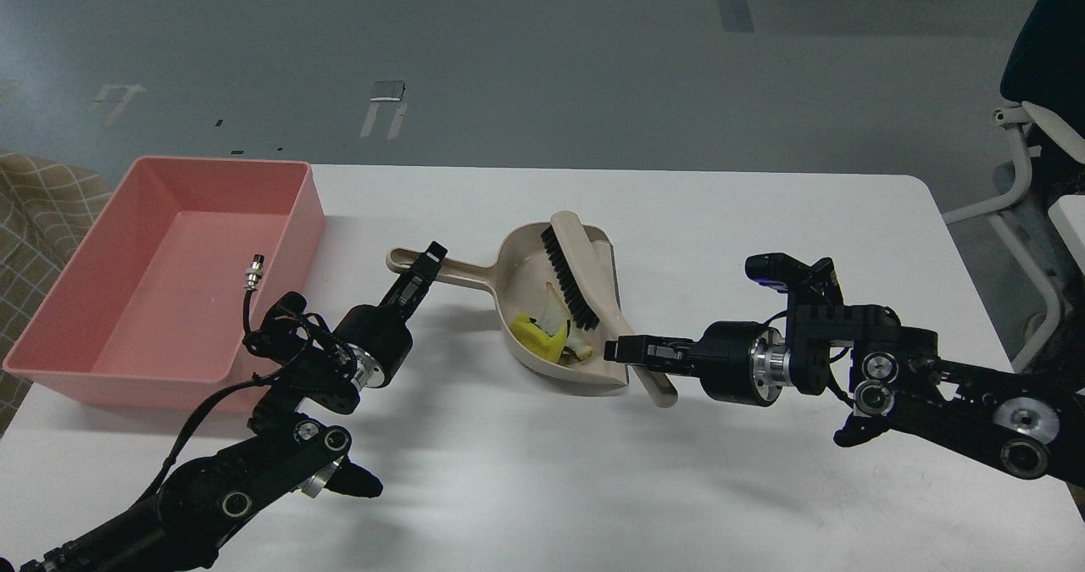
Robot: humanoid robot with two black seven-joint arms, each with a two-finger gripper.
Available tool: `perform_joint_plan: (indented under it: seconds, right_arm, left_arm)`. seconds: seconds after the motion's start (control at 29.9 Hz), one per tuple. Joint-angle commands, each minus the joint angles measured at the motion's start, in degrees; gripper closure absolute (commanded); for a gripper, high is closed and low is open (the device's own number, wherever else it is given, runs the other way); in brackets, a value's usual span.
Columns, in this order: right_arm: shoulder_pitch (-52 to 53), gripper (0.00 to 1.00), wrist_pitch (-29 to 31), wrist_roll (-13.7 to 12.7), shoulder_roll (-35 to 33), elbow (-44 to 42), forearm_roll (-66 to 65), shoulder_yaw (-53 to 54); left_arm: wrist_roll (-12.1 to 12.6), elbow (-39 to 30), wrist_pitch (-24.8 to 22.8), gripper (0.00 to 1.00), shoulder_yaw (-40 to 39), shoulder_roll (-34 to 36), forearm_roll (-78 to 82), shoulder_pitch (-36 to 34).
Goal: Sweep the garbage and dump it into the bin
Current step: 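Sweep the sponge piece into the dustpan with the brush, then lift the dustpan with the left gripper and tip it over the pink bin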
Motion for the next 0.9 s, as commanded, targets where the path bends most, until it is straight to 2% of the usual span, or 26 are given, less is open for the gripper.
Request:
perform_joint_plan:
  seconds: [0.0, 0.2, 0.4, 0.43, 0.5, 0.64, 0.87]
  right_arm:
    - [0.91, 1.00, -0.12, -0.05, -3.43, 1.00, 0.41, 0.18]
    - [0.38, 1.00, -0.03, -0.05, -16.43, 8.38, 0.41, 0.18]
    - [-3.04, 1.00, -0.29, 0.47, -31.88, 12.78, 0.50, 0.62]
    - [-3.05, 1.00, -0.29, 0.48, -31.91, 12.78, 0.50, 0.62]
    - [-6.28, 1.00, -0.64, 3.27, -36.99, 13.75, 0.41, 0.54]
    - [-11.12, 1.00, -1.78, 6.18, -41.57, 13.75, 0.50, 0.54]
    - [-13.42, 1.00, -4.51, 6.98, -42.28, 14.10, 0.50, 0.36]
  left_arm:
    - [-0.06, 0.01, 0.06, 1.00, -0.09, -0.14, -0.51, 0.04]
    - [-0.85, -0.60, -0.47, 1.00, -0.97, -0.14, -3.84, -0.14]
    - [-0.94, -2.88, -0.99, 1.00, -1.15, 0.74, -16.41, -2.07]
    - [-0.94, -2.89, -1.00, 1.00, -1.15, 0.74, -16.42, -2.07]
    - [-0.76, -4.90, -1.08, 1.00, -1.93, 1.53, -17.65, -2.42]
    - [-0.15, -8.15, -1.78, 1.00, -4.04, 3.90, -19.40, -3.12]
    - [0.12, -12.38, -2.31, 1.00, -8.79, 10.75, -25.82, -4.44]
